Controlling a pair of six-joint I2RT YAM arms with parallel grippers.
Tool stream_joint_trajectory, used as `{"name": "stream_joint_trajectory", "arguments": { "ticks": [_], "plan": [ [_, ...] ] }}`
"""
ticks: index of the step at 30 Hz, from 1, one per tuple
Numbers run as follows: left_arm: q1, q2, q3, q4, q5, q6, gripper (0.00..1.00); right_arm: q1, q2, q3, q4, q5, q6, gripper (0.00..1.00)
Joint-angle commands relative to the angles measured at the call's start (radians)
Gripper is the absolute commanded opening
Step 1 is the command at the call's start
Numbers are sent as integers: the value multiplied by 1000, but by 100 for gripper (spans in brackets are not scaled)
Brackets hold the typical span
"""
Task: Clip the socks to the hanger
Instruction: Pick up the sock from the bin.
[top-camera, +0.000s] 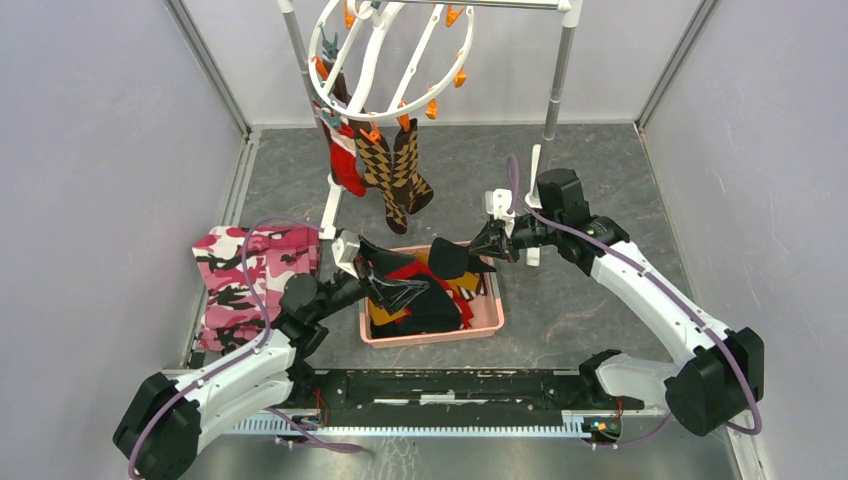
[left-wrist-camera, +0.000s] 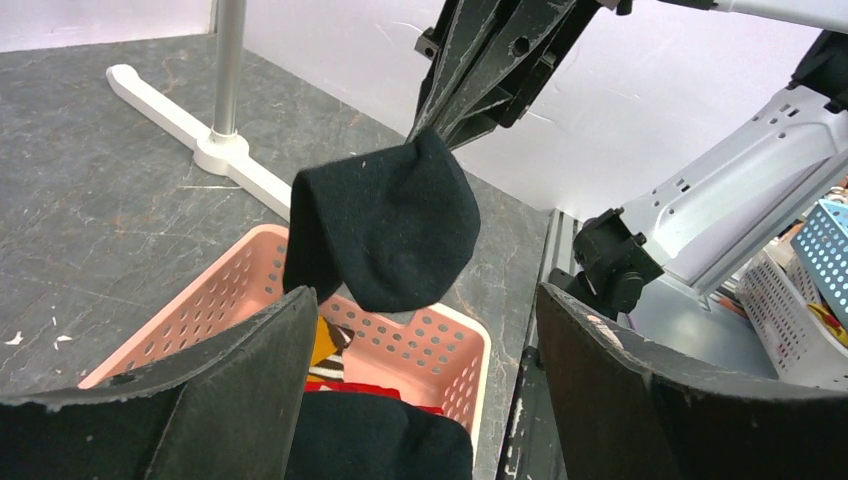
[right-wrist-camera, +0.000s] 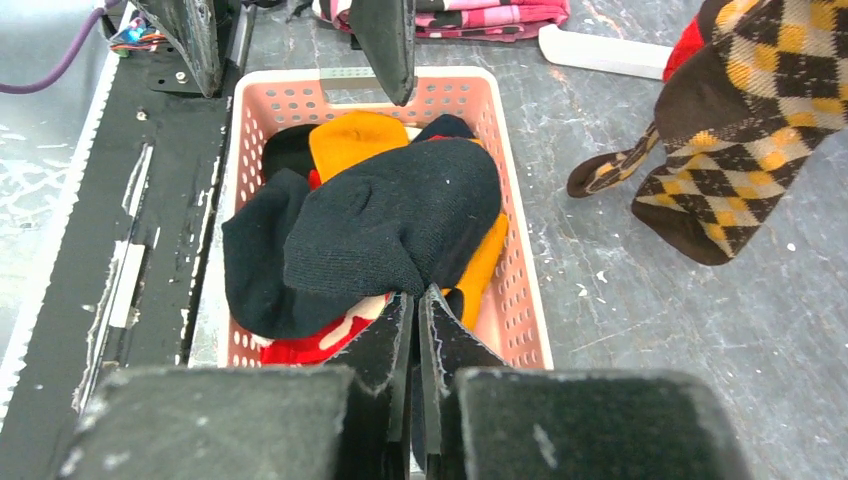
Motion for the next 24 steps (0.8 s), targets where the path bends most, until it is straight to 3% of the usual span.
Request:
{"name": "stream_joint_trajectory", "arguments": {
  "ticks": [1, 11, 24],
  "plan": [
    [-9, 14, -19, 118, 21, -4, 86, -3, 16, 46, -14, -64, 22, 4],
    [-98, 107, -96, 210, -55, 161, 86, -17, -6, 88, 13, -125, 94, 5],
    [-163, 474, 6, 488, -138, 170, 81, -20, 5, 90, 30, -183, 110, 9]
  ]
}}
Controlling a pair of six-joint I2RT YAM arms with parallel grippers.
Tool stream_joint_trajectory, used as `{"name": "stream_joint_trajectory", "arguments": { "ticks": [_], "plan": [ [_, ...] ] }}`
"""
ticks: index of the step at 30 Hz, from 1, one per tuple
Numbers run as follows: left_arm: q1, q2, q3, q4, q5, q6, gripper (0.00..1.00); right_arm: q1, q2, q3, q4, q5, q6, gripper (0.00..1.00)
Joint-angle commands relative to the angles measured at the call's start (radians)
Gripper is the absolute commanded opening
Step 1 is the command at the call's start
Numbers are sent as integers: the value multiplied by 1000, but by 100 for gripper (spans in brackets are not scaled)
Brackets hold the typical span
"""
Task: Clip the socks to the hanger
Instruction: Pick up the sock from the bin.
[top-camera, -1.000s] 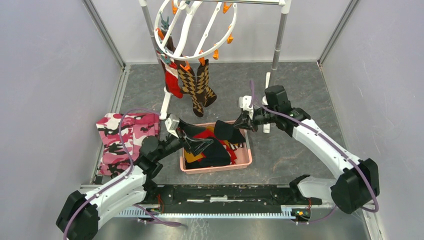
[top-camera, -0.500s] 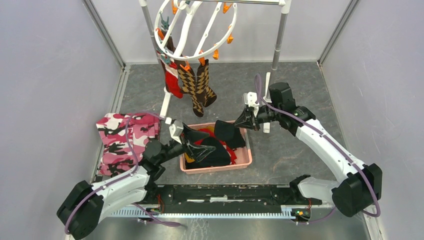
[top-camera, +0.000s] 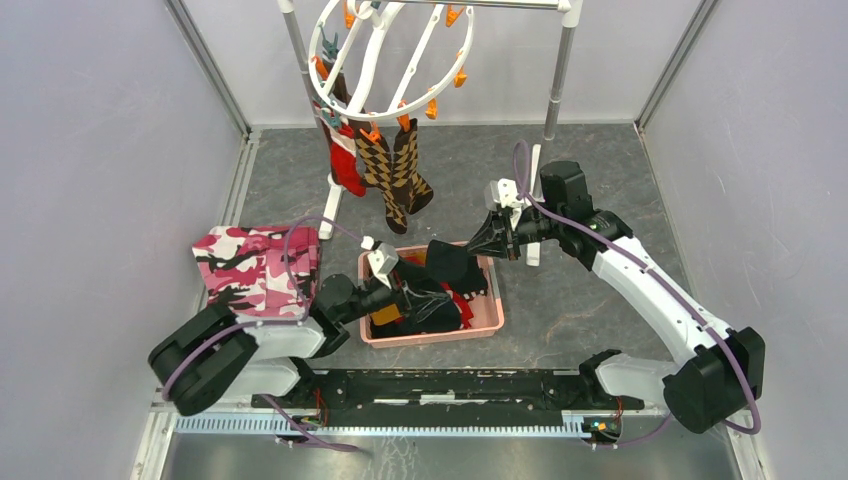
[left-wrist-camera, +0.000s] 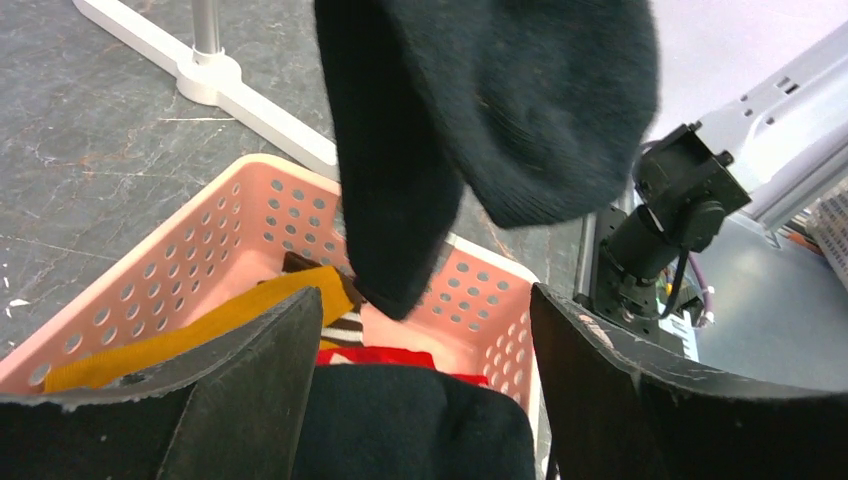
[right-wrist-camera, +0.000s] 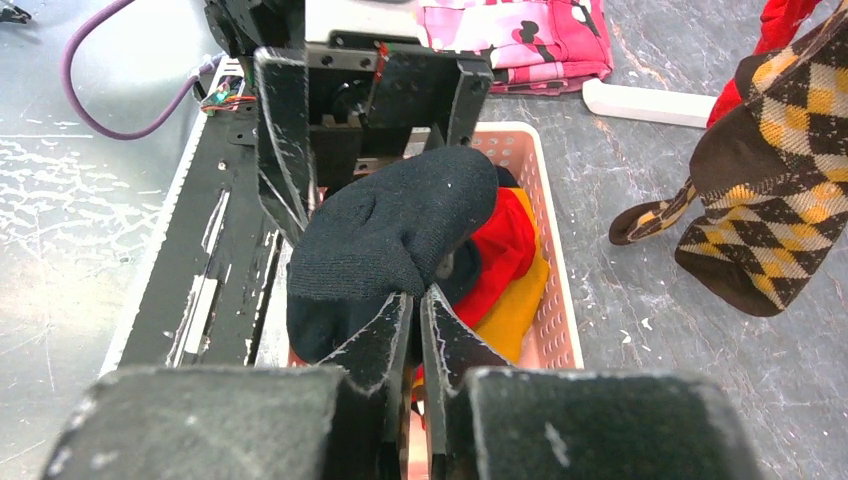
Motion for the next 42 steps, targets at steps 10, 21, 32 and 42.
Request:
{"name": "stream_joint_trajectory", "arguments": {
  "ticks": [10, 21, 32, 42],
  "plan": [
    [-14, 269, 132, 368, 30, -65, 56, -17, 0, 26, 31, -53, -2, 10],
    [-14, 286, 120, 414, 45, -156, 2, -58, 6, -4, 28, -8, -33, 12],
    [-13, 56, 200, -124, 93, -317, 2, -97, -43, -49, -7, 53, -110, 27],
    [-12, -98, 180, -276, 132, -485, 2, -100, -53, -67, -7, 97, -124, 56]
  ]
}}
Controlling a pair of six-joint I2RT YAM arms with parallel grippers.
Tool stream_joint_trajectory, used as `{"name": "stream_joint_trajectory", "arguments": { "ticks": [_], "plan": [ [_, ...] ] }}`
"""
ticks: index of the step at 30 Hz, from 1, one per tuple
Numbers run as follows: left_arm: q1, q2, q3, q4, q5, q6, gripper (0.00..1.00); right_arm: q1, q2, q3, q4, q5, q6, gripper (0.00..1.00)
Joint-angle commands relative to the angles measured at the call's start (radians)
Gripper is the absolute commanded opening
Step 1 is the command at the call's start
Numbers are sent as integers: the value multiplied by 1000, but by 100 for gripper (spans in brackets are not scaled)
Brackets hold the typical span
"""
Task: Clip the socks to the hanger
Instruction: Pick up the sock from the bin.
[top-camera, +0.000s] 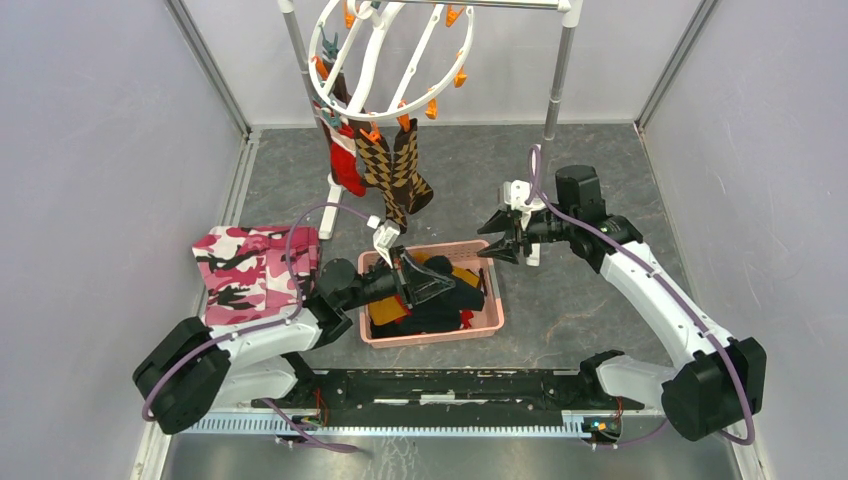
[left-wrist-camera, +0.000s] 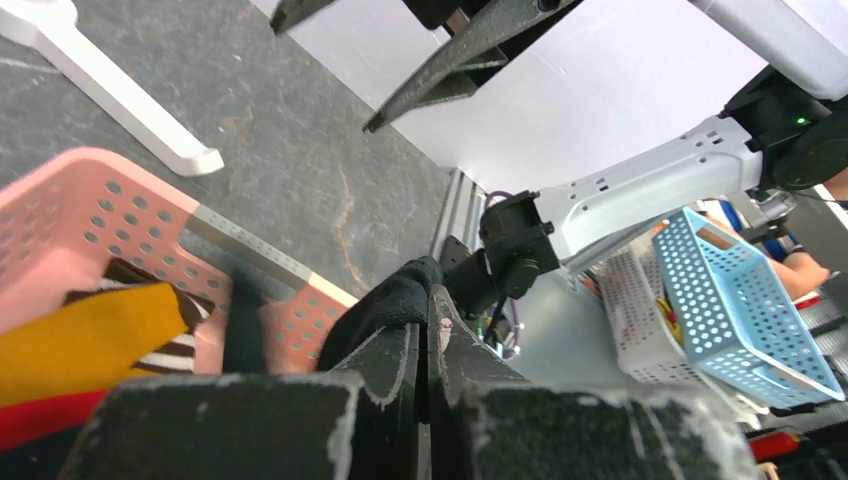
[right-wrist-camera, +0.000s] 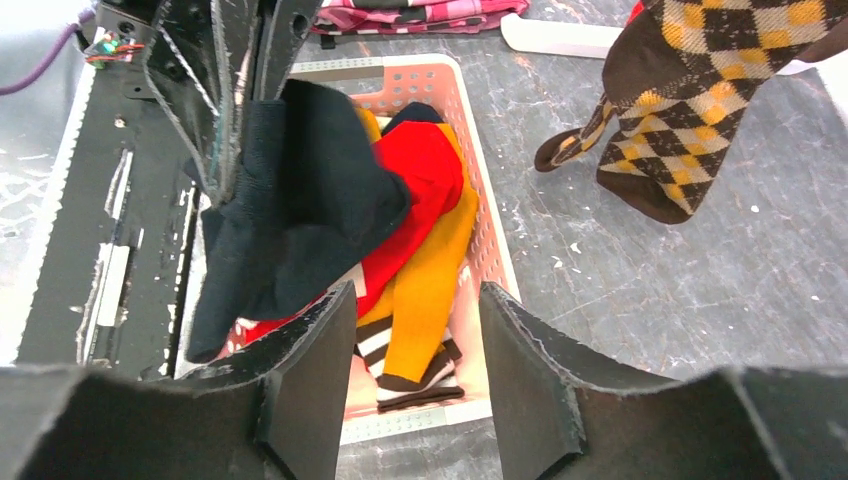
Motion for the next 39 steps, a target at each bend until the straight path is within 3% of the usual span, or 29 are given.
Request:
{"name": "stream_joint_trajectory", "arguments": {
  "ticks": [1, 9, 14, 18, 22, 29, 39],
  "plan": [
    [-2, -43, 14, -90, 55, -155, 2, -3, -17, -5, 0, 36, -35, 59],
    [8, -112, 46, -194, 105, -278, 2, -4, -66, 15, -69, 95, -125, 72],
    [16, -142, 55, -211, 65, -301, 2, -3, -96, 6, -131, 15, -245, 75],
    [24, -142, 60, -201, -5, -372, 2, 10, -98, -16, -247, -71, -477, 79],
    [43, -134, 69, -175, -36, -518, 2, 62, -130, -67, -292, -38, -659, 87],
    [72, -173, 21, -117, -88, -617, 2, 140, -157, -143, -115, 97, -560, 88],
    [85, -75, -14, 109, -38, -724, 2, 184, -166, -168, 110, 279, -326, 82]
  ]
}}
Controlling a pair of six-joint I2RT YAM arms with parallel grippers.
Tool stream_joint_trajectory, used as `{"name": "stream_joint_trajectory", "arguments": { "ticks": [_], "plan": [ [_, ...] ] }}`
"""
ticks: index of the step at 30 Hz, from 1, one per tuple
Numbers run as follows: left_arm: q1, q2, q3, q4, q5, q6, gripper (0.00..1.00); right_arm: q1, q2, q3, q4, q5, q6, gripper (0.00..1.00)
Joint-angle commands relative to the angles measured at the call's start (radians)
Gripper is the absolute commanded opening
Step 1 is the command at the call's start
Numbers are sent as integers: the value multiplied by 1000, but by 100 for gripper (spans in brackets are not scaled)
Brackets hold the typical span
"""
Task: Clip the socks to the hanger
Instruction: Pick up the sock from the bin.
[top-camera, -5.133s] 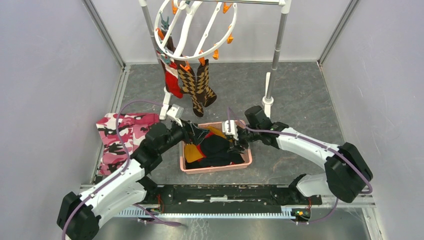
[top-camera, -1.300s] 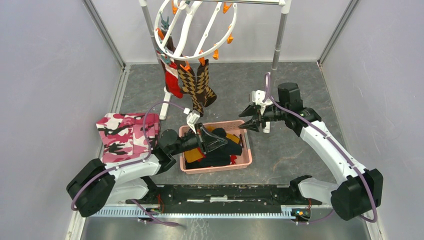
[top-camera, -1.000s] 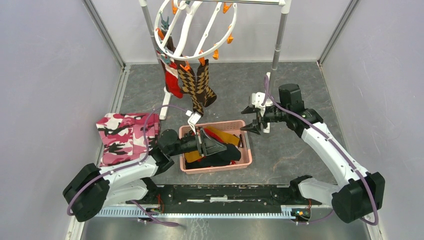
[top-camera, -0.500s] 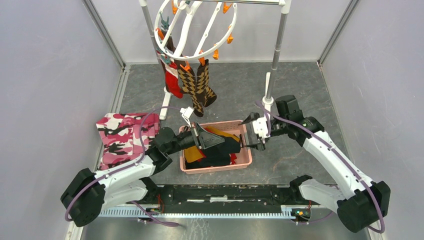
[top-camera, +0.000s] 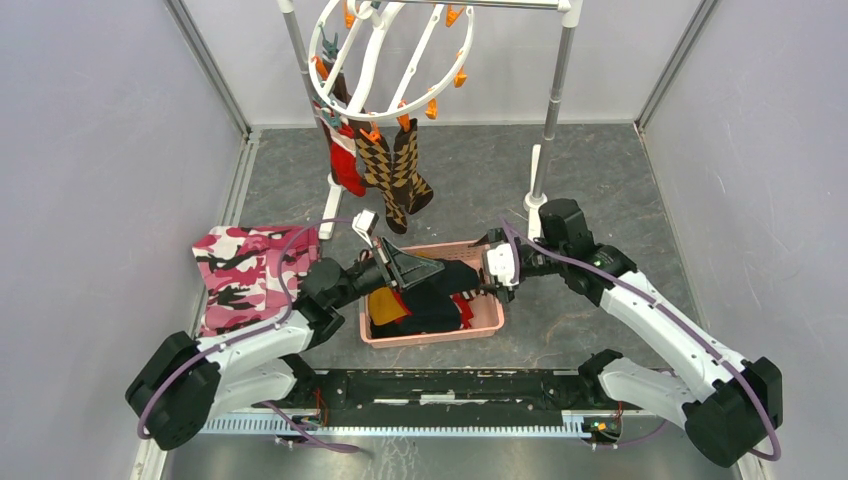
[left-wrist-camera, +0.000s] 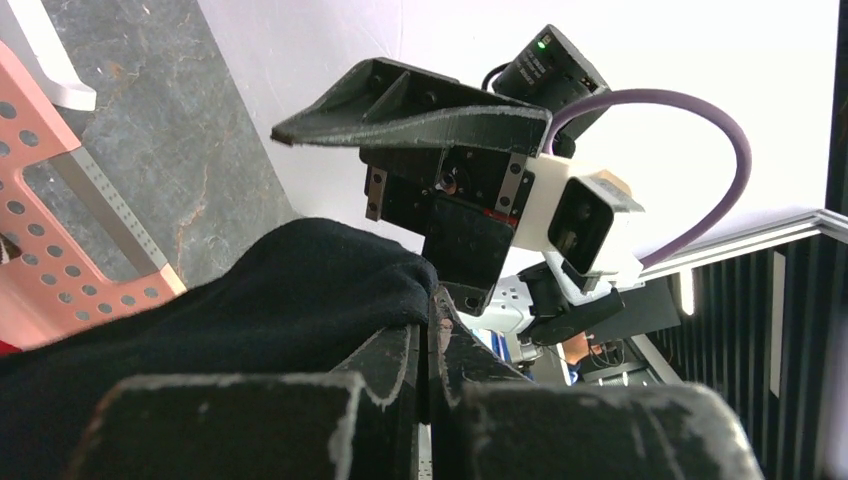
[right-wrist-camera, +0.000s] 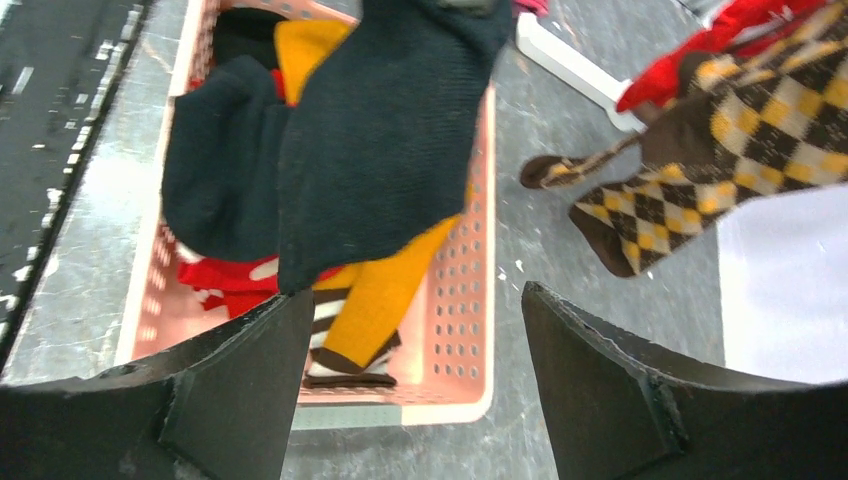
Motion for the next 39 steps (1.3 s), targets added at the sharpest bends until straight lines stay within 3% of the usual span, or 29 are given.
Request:
{"name": "stream_joint_trajectory", "arguments": {
  "ticks": [1, 11, 22, 39],
  "plan": [
    [7, 43, 2, 161, 38, -86, 2, 2, -27, -1, 134, 131, 125, 82],
    [19, 48, 3, 161, 72, -80, 2, 2, -42, 24, 37, 41, 46, 80],
    [23, 113, 16, 177, 98, -64, 2, 4, -56, 59, 57, -32, 138, 76],
    [29, 218, 14, 249, 70, -89, 2, 17, -51, 50, 46, -147, 138, 72]
  ]
}}
